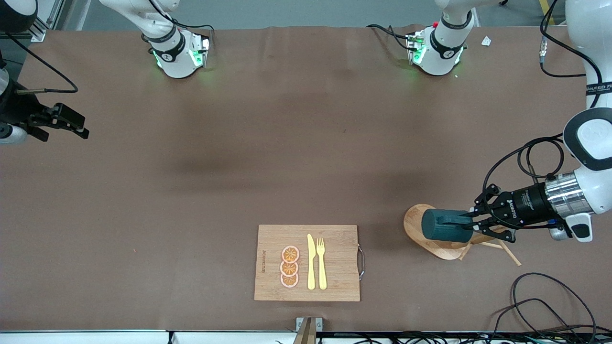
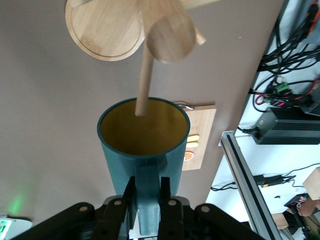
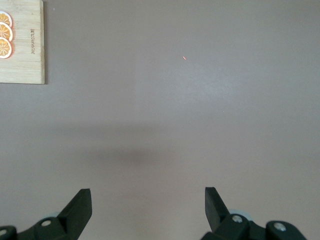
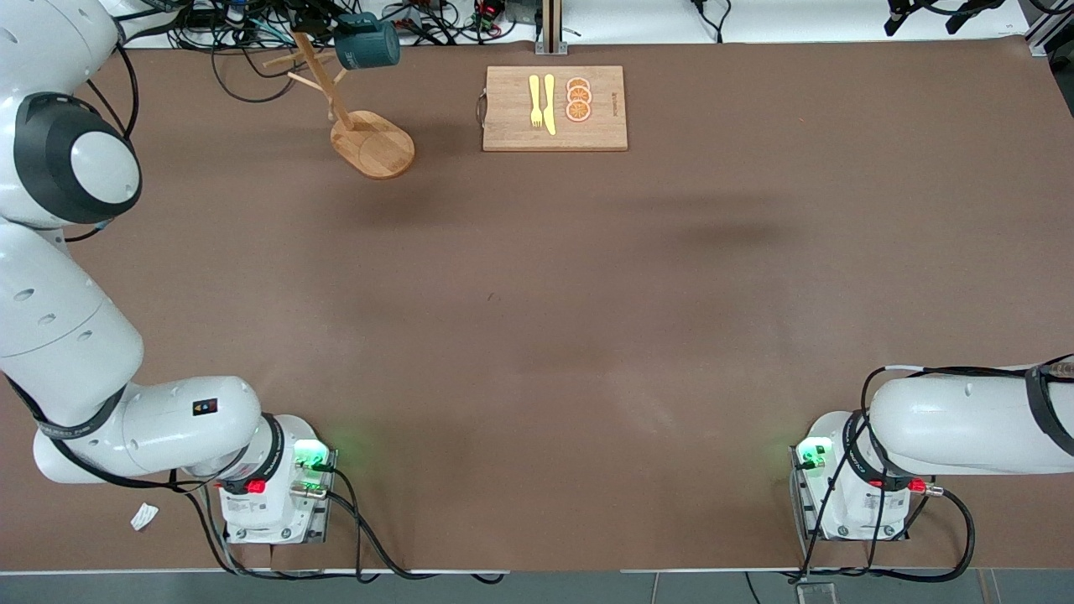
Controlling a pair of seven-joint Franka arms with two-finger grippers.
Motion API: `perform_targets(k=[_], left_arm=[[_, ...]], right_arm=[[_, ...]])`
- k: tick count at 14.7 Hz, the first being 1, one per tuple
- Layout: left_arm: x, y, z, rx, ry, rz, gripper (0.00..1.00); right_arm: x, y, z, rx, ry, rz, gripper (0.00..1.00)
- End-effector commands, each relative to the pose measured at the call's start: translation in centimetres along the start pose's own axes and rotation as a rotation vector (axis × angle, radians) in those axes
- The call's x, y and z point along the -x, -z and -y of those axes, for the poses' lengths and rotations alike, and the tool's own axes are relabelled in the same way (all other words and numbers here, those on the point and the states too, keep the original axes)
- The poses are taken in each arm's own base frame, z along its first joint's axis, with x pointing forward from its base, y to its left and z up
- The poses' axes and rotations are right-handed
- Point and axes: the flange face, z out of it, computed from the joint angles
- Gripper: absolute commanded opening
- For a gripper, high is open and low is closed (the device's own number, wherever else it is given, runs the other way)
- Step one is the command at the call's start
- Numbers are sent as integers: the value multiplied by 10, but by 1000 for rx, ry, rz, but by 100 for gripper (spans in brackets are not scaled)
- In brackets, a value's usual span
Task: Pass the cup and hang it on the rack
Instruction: 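Hook the mug handle onto a rack peg with the left gripper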
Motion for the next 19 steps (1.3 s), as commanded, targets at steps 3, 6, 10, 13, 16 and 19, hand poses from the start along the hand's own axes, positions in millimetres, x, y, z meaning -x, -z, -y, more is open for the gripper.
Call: perform_targets(k=[3,6,10,13,16,19], left_arm=[[-14,9,4,-19,-20,44,0],[-34,18,4,-3,-24,99,0],[-48,22,6,-3,-41,124,0],[-59,27,6,5,-28,125,0],[-63,28,7,5,-23,127,0],[-70,27,7,5,-13,131,0]], right_arm=[[8,5,1,13,-11,-2,100],[8,5,1,13,-11,-2,100],[8,4,1,13,-11,0,100],[8,4,1,13,-11,0,100],[8,4,1,13,-11,1,100],[8,4,1,13,-11,1,100]])
